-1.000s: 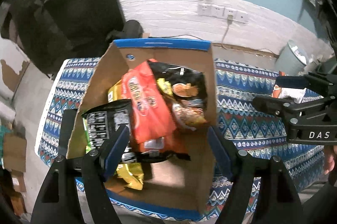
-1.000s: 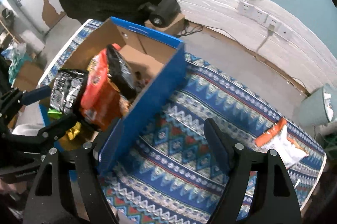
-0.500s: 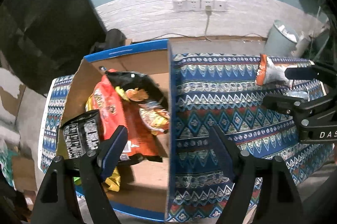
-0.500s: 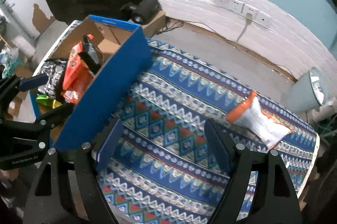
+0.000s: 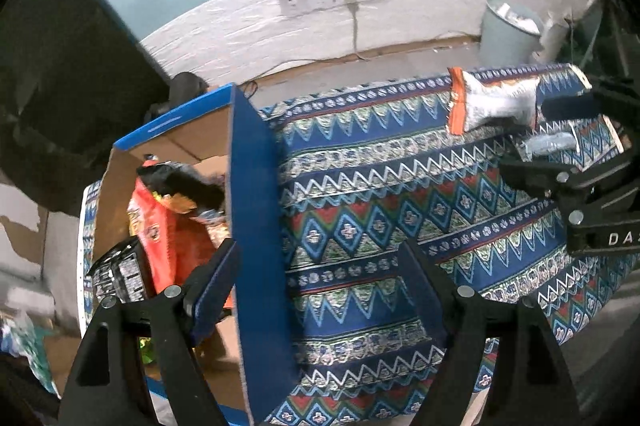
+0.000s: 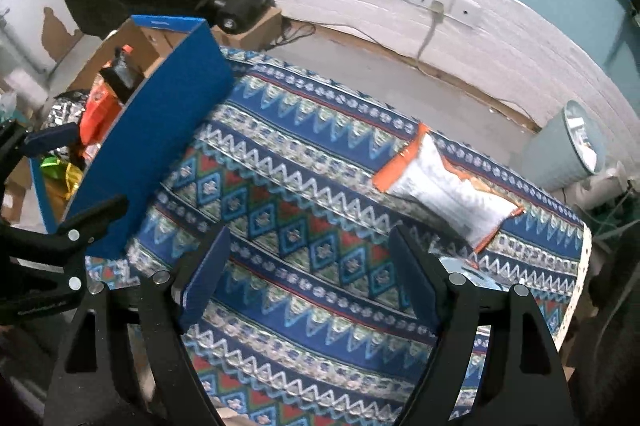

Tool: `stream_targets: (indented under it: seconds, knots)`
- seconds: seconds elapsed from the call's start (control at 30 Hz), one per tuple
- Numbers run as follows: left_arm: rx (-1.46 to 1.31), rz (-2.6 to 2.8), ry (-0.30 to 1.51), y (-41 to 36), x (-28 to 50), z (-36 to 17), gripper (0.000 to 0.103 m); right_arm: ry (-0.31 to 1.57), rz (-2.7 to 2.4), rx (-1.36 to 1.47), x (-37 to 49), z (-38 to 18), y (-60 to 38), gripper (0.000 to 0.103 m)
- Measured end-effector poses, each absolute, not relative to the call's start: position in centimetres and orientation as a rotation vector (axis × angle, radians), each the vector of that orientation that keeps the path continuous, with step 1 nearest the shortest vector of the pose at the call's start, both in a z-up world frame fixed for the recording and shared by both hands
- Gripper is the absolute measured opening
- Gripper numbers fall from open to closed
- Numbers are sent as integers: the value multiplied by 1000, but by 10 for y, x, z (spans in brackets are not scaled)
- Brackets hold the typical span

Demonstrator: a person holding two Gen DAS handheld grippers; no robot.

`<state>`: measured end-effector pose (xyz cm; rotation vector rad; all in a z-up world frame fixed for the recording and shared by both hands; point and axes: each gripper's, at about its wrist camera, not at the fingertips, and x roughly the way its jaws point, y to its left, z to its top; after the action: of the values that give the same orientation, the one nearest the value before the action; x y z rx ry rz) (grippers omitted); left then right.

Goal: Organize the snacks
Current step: 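Move both tools back over the white chip bag and silver bars, then grasp the white-orange chip bag with the right tool while the left tool reaches for a silver bar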

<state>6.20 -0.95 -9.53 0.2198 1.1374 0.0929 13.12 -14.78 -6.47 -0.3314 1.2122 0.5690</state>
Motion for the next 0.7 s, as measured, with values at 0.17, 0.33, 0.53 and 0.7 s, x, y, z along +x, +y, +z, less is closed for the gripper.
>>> stream_targets:
  seconds: [0.17, 0.33, 0.53, 0.7]
  knots:
    - [238, 56, 1172, -28, 72, -103, 81, 1220, 529, -337, 139, -74, -170, 81]
    - [240, 43, 1179, -42, 90, -106, 82, 1234, 506, -405, 154, -85, -190, 81]
    - [221, 41, 1188, -49, 118, -117, 82, 1243, 520, -549, 185, -99, -208, 81]
    - [228, 40, 1197, -50, 143, -135, 82, 1239, 558, -638, 211, -116, -215, 81]
